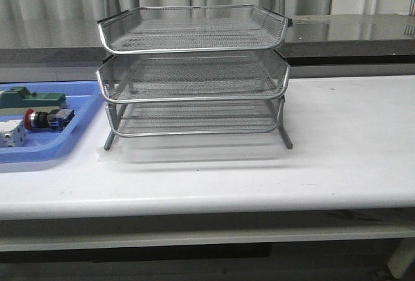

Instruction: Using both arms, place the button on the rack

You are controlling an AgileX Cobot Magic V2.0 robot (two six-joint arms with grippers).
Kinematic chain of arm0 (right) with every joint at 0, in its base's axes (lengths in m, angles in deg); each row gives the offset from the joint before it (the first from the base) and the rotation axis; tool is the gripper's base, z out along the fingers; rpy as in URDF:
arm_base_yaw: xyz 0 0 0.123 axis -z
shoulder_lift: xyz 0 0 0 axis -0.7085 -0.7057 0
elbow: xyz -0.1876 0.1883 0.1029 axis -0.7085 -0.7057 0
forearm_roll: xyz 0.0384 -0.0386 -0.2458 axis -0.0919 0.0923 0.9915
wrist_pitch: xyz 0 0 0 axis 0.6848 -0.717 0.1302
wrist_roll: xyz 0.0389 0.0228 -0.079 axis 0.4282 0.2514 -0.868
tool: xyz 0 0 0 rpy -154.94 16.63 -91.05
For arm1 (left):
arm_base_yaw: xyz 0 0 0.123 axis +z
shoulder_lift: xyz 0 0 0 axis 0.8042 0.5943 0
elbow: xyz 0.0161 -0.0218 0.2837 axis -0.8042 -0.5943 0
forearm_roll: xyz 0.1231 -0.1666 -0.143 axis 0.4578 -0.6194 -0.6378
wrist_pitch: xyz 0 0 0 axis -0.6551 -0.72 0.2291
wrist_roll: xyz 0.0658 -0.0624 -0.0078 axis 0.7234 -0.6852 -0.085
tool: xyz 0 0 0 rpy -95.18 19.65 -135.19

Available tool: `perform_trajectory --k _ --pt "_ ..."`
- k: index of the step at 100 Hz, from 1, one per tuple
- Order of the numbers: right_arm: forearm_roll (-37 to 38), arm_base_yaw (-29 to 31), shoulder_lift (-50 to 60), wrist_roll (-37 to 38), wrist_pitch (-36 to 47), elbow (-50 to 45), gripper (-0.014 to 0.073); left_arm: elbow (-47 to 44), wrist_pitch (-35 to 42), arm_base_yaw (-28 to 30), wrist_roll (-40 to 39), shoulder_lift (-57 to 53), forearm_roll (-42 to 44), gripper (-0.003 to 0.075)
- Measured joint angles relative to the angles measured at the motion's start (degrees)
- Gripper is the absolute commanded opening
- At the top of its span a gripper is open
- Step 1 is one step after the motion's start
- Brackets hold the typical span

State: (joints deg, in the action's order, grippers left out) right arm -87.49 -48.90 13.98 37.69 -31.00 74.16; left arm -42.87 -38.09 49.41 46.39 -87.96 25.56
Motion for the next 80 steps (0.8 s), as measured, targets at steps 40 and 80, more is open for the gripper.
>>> perform_trajectory --k 40,80 --pt "-8.46 0.0 -16.58 0.0 -16.83 21.11 -0.0057 0.0 0.0 0.0 0.0 0.0 0.0 -0.0021" --pt "-21.01 0.0 -44.2 0.03 -26.65 38.04 -0.0057 0.0 0.0 0.0 0.0 0.0 0.0 -0.0021"
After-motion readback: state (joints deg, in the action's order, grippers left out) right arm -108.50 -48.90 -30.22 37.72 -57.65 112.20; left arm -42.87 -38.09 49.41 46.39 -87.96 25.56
